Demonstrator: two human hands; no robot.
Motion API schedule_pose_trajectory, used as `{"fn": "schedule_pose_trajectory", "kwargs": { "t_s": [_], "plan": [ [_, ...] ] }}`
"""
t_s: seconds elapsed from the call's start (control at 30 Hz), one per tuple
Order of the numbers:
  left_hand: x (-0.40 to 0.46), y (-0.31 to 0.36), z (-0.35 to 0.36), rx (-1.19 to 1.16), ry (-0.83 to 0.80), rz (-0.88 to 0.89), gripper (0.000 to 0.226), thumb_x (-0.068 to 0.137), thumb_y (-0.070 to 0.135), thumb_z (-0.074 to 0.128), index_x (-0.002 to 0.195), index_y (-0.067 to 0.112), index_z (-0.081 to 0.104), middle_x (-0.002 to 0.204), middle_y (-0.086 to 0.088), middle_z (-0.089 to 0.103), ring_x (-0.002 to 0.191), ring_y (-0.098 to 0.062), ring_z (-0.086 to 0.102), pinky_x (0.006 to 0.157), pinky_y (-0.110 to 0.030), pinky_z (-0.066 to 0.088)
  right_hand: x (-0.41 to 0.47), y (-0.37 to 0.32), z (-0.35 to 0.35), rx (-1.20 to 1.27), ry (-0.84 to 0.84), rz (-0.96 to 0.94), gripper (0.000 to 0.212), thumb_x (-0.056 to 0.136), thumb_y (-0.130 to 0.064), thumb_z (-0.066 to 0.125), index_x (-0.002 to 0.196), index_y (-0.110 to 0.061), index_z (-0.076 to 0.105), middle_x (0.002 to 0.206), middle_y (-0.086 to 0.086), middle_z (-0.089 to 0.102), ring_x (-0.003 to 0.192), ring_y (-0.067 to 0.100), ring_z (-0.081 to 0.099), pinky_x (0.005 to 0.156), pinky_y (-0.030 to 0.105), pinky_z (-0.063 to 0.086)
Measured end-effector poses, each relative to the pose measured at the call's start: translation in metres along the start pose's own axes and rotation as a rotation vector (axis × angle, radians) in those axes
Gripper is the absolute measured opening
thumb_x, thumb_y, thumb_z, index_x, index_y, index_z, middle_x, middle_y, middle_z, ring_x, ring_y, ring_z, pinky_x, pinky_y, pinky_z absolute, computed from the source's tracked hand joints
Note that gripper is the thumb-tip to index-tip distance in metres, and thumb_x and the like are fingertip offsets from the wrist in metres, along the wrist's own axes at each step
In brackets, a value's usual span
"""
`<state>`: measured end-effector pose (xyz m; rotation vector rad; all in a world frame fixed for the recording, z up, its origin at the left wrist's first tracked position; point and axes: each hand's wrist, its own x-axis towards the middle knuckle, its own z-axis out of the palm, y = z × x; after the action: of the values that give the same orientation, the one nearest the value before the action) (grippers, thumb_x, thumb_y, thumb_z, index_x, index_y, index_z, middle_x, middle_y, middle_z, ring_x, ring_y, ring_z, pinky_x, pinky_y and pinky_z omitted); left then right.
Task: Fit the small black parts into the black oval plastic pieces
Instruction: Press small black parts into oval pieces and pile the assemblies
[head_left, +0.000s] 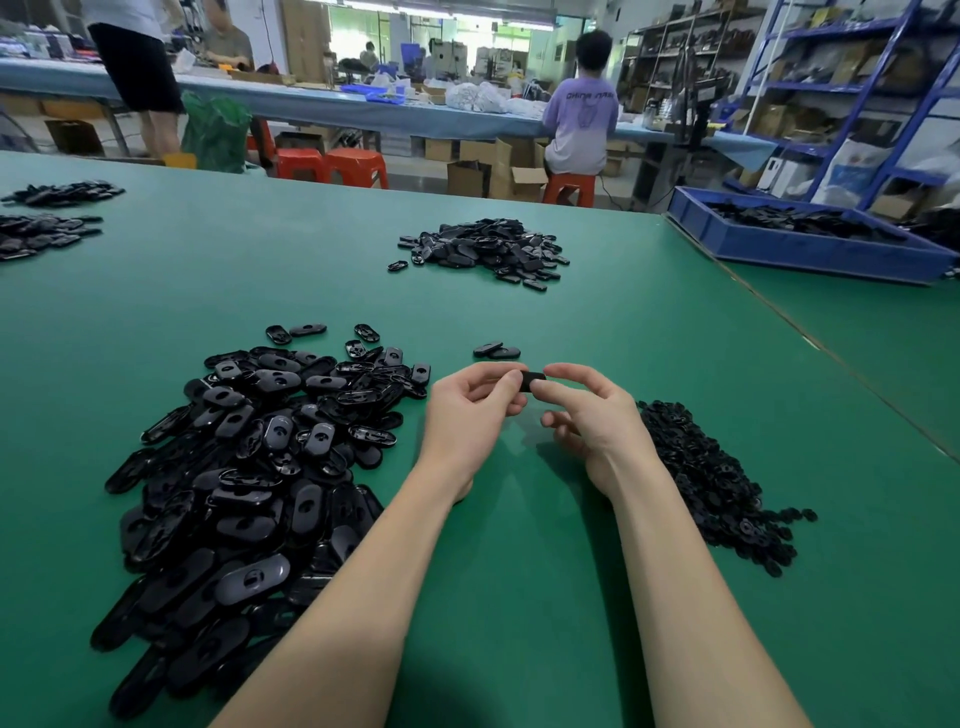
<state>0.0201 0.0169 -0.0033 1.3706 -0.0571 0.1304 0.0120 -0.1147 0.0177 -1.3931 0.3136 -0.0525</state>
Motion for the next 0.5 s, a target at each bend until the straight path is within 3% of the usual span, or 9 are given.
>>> {"fn": "schedule_pose_trajectory", "kwargs": {
  "t_s": [0.23,0.4,0.5],
  "plan": [
    [-0.0013,0.0045,-0.0008,-0.027,-0.08,-0.041,0.016,0.096,-0.001,0.06,0.097,0.011,0.07,0.07,0.004,0.072,0.062,-0.007,0.063,0.067,-0.017,0.053,-0.0023,-0.0012,-0.0041,-0.008,-0.075,0.02,0.018,0.08,-0.01,0.084,0.095,-0.013,0.075,0.067,-0.004,0.069,0.05,0.005,0.058,0.044,0.013,0.041],
    [0.0004,0.0038,-0.0032,-0.041,-0.067,-0.078,0.017,0.096,-0.002,0.06,0.097,0.012,0.069,0.073,0.001,0.072,0.067,-0.009,0.063,0.077,-0.02,0.056,-0.0058,-0.0001,-0.0039,-0.107,-0.091,-0.06,0.019,0.082,-0.015,0.084,0.099,-0.011,0.076,0.077,-0.002,0.075,0.053,0.009,0.064,0.045,0.014,0.042],
    [0.0005,0.002,-0.0038,-0.015,-0.075,-0.077,0.016,0.095,-0.001,0.062,0.104,0.01,0.068,0.079,-0.003,0.073,0.07,-0.01,0.064,0.085,-0.025,0.055,-0.0067,0.0007,-0.0012,-0.163,-0.03,-0.112,0.013,0.081,-0.016,0.084,0.091,-0.012,0.077,0.069,-0.005,0.073,0.048,0.008,0.061,0.043,0.014,0.038]
  ]
}}
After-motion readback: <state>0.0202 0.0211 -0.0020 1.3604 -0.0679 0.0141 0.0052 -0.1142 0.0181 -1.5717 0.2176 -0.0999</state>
